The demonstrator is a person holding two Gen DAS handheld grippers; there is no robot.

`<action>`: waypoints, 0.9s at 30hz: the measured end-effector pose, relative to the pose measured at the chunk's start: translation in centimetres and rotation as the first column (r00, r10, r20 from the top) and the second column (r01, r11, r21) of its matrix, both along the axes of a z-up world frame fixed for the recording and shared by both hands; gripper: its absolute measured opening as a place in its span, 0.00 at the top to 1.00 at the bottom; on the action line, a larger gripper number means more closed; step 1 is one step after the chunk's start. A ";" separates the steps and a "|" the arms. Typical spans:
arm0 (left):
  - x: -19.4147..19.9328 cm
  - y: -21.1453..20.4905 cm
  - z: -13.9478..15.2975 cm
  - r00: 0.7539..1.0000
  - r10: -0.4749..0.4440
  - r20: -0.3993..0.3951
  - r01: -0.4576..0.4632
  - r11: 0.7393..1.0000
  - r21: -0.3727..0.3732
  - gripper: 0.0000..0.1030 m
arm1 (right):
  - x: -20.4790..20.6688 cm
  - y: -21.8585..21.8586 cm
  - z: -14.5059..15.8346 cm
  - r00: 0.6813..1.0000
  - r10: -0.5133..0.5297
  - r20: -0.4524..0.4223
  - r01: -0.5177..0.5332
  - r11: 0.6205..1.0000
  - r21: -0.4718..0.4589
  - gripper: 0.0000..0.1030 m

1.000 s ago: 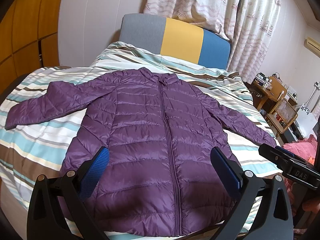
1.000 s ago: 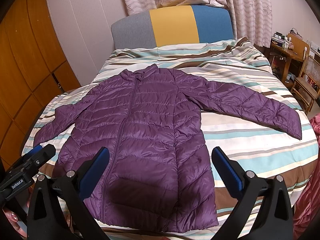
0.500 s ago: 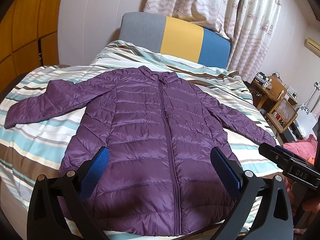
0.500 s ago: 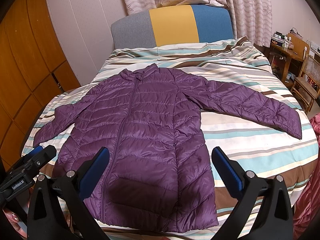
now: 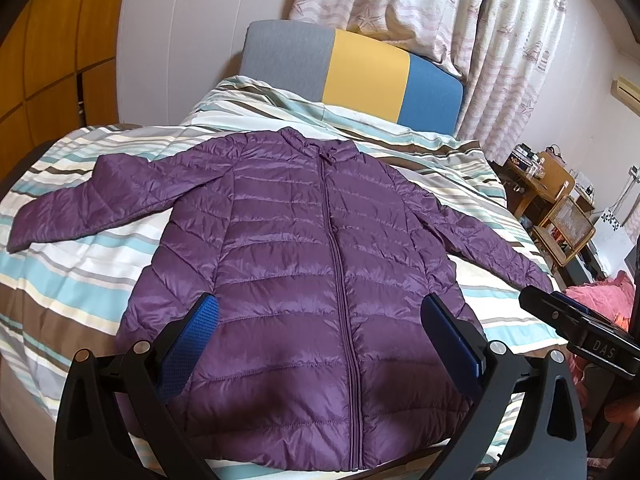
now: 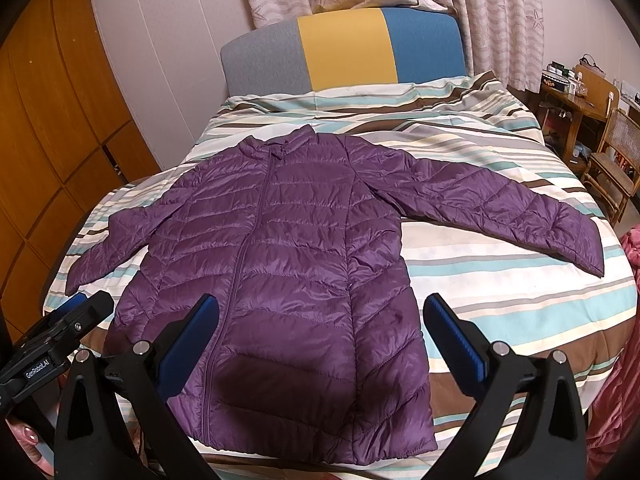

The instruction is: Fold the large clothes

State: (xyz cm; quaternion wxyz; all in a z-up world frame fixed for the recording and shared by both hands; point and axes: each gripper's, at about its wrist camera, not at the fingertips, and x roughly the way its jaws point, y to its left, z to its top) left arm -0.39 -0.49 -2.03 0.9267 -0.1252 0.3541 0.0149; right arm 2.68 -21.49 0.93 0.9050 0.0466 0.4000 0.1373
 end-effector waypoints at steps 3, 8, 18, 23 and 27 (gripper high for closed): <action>0.0 0.0 0.0 1.000 0.001 0.000 -0.001 1.000 0.001 0.03 | 0.0 0.0 -0.1 1.000 -0.001 -0.002 0.001 1.000 -0.001 0.02; -0.1 0.0 0.0 1.000 0.000 -0.002 0.000 1.000 -0.003 0.03 | 0.1 0.0 -0.3 1.000 -0.003 -0.010 0.003 1.000 0.002 0.02; 0.4 0.3 0.1 1.000 0.018 -0.018 -0.018 1.000 0.009 0.03 | 0.9 -0.7 -1.2 0.999 0.019 -0.044 -0.015 0.997 0.076 0.02; 1.2 1.0 -0.9 0.998 0.048 -0.038 -0.047 0.999 0.023 0.03 | 2.5 -2.5 -2.6 0.999 -0.028 -0.044 0.033 0.993 0.115 0.03; 2.5 2.8 -2.5 0.996 0.068 -0.059 -0.069 0.998 -0.010 0.03 | 4.4 -5.0 -4.5 0.993 -0.118 -0.030 0.121 0.979 0.162 0.04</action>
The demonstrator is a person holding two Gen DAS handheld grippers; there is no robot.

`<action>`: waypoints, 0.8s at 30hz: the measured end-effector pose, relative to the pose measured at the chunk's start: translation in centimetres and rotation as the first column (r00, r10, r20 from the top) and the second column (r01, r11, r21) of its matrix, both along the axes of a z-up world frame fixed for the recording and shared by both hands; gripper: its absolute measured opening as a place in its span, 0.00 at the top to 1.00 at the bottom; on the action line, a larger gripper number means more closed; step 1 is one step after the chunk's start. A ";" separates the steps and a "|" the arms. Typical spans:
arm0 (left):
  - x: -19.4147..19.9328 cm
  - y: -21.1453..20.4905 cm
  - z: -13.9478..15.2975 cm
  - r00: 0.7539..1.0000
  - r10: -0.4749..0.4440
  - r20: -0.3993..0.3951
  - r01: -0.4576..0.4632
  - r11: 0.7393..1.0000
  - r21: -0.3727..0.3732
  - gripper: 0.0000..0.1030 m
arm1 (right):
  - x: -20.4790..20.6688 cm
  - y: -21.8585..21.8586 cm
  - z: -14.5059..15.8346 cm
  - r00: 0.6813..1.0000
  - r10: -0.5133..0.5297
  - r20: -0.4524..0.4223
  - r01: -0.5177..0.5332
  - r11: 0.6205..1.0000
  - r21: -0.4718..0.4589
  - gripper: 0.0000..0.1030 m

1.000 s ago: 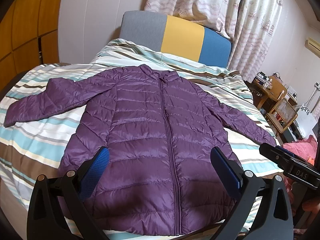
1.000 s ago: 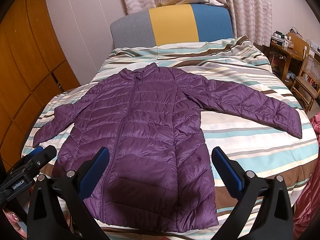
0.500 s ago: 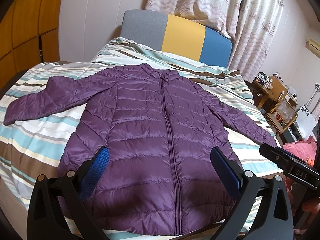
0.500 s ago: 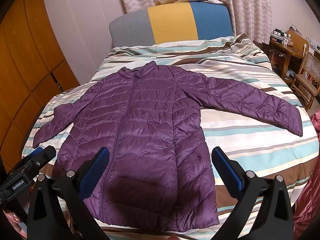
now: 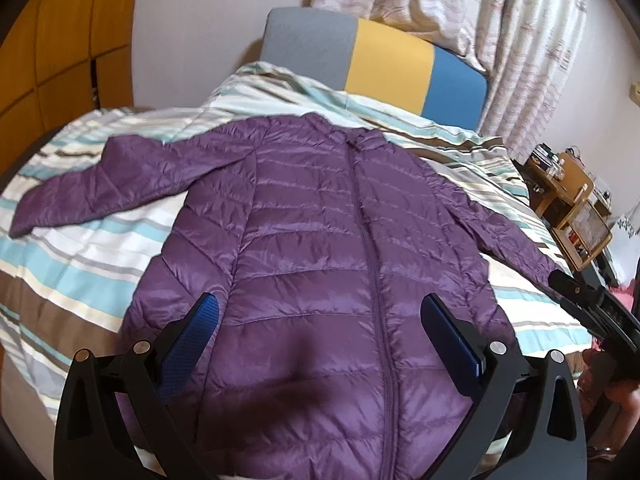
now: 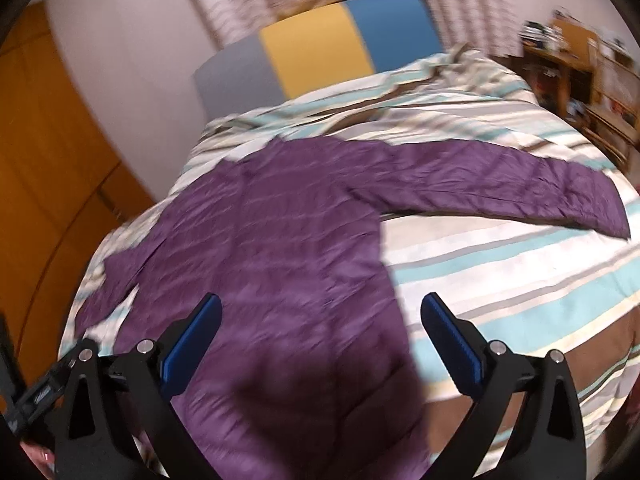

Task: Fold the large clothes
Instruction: 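Grasp the purple jacket sleeve with the right gripper and fold it across the body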

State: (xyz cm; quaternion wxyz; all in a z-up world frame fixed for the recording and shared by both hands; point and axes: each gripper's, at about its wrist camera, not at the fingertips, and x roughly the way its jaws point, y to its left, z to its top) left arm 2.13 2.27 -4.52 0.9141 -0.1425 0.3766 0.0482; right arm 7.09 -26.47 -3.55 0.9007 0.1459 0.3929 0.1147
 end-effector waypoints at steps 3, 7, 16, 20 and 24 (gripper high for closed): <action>1.1 1.1 -1.2 0.999 0.050 -0.004 -0.050 0.997 0.051 0.03 | 2.1 -2.3 -2.4 0.996 -0.065 -0.054 0.067 0.997 0.024 0.04; 3.1 2.2 -2.6 0.996 0.081 -0.027 -0.076 0.987 0.144 0.03 | 4.7 -6.8 -5.3 0.980 -0.180 -0.081 0.186 0.979 0.087 0.03; 7.9 5.8 -5.6 0.989 0.138 -0.051 -0.125 0.970 0.207 0.03 | 7.4 -14.0 -6.9 0.924 -0.378 -0.064 0.383 0.911 0.154 0.02; 10.0 7.2 -6.4 0.985 0.164 -0.042 -0.151 0.963 0.222 0.03 | 9.5 -17.0 -8.7 0.864 -0.463 -0.199 0.493 0.857 0.147 0.02; 11.3 8.3 -7.2 0.978 0.200 -0.056 -0.182 0.956 0.231 0.03 | 9.3 -20.0 -9.6 0.813 -0.549 -0.191 0.581 0.777 0.243 0.02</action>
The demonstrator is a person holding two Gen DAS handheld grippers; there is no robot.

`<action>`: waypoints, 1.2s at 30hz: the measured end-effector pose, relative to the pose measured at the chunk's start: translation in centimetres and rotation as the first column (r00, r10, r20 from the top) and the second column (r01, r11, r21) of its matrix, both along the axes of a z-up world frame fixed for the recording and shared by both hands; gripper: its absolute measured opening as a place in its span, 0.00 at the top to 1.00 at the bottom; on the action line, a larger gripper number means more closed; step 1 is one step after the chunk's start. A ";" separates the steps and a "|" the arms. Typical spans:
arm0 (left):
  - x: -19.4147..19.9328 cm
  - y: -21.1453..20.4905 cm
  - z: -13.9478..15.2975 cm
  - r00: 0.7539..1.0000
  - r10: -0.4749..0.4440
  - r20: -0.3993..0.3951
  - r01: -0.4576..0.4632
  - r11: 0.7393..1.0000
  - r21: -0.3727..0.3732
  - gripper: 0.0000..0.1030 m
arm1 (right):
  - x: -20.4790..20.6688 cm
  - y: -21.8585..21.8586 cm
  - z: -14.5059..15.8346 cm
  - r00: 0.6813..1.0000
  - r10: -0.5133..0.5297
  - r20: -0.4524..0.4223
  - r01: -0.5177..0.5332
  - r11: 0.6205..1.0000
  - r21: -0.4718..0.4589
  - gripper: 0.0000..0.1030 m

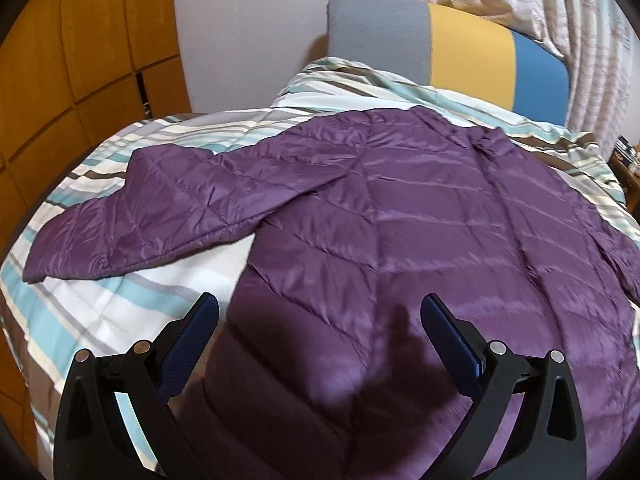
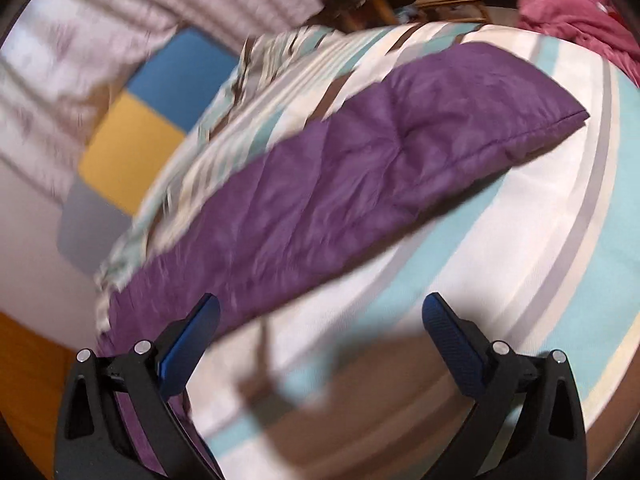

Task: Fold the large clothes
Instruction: 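Grasp the purple jacket sleeve with the right gripper and fold it across the body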

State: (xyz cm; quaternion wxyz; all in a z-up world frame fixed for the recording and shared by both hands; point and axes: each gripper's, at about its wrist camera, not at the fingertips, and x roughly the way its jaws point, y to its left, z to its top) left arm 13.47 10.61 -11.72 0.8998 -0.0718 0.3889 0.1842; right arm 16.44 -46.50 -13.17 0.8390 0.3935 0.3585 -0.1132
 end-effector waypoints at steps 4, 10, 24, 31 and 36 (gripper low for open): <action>1.1 1.1 -1.2 0.998 0.044 -0.044 -0.043 0.999 0.017 0.03 | 0.1 -1.6 -0.1 0.995 -0.096 0.016 0.095 0.995 0.012 0.10; 1.6 2.9 -3.0 0.993 0.082 -0.090 -0.087 0.995 -0.049 0.03 | 0.2 -4.8 -0.3 0.964 -0.265 0.037 0.262 0.962 0.073 0.31; 2.2 2.1 -4.2 0.989 0.085 -0.122 -0.086 0.996 -0.009 0.03 | 2.1 -6.3 1.6 0.964 -0.265 0.026 0.266 0.953 -0.144 0.88; 2.4 2.0 -4.2 0.989 0.087 -0.121 -0.087 0.996 0.004 0.03 | 5.2 2.0 5.7 0.993 -0.088 0.079 0.116 0.871 -0.477 0.89; 2.1 2.4 -4.4 0.990 0.084 -0.112 -0.088 0.996 -0.034 0.03 | 7.4 9.5 7.8 0.989 0.101 0.109 -0.009 0.771 -0.636 0.90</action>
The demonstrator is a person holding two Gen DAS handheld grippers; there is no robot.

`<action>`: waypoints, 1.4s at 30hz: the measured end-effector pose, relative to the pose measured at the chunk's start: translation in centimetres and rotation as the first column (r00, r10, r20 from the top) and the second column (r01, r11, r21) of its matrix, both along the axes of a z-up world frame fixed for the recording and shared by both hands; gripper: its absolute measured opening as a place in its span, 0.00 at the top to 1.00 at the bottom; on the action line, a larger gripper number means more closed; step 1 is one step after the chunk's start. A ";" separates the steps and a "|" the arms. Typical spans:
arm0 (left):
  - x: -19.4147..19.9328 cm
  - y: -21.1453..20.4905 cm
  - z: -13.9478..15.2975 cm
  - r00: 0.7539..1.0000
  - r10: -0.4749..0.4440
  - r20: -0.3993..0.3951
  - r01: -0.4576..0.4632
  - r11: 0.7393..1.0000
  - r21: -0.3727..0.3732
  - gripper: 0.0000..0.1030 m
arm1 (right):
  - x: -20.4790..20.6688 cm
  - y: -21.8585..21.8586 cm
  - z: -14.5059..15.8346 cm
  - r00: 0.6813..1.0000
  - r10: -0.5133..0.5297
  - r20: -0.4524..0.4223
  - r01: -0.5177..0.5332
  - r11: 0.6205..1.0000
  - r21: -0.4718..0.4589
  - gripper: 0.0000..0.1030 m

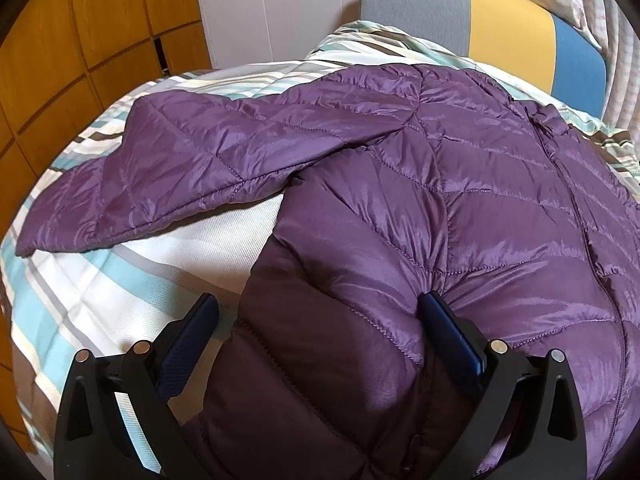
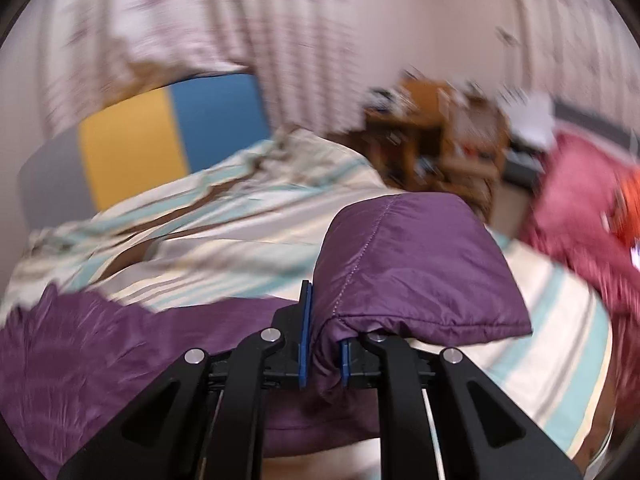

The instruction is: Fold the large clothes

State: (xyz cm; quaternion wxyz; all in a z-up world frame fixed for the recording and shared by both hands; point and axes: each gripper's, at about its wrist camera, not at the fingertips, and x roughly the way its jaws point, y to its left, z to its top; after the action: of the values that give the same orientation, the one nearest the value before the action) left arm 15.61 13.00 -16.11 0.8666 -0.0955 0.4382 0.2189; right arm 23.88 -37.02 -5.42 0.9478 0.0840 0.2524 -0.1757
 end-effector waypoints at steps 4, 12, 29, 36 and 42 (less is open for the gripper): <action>-0.2 0.1 -0.1 1.000 0.000 0.006 0.000 1.000 -0.012 0.03 | 1.1 7.1 0.4 0.988 0.155 -0.002 -0.154 0.980 -0.129 0.91; -0.3 0.3 -0.1 1.000 0.001 0.018 0.000 1.000 -0.029 0.03 | 1.4 19.9 -1.2 0.919 0.391 -0.054 -0.384 0.854 -0.350 0.91; -0.4 0.3 -0.1 1.000 0.001 0.022 -0.001 1.000 -0.029 0.03 | 0.1 39.4 -7.4 0.677 0.700 -0.228 -0.703 0.523 -0.482 0.91; -0.4 0.2 -0.1 1.000 0.001 0.022 -0.001 1.000 -0.028 0.03 | 1.2 40.0 -9.7 0.472 0.814 -0.338 -0.870 0.369 -0.327 0.89; -0.3 0.2 0.0 1.000 0.001 0.017 0.000 1.000 -0.028 0.03 | 1.1 40.1 -9.9 0.376 0.856 -0.354 -0.917 0.289 -0.274 0.45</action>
State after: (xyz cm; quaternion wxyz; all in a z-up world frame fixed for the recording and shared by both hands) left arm 15.28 13.21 -16.14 0.8688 -0.1095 0.4338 0.2122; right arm 24.97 3.12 -15.29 0.8565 -0.2929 0.2756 0.3236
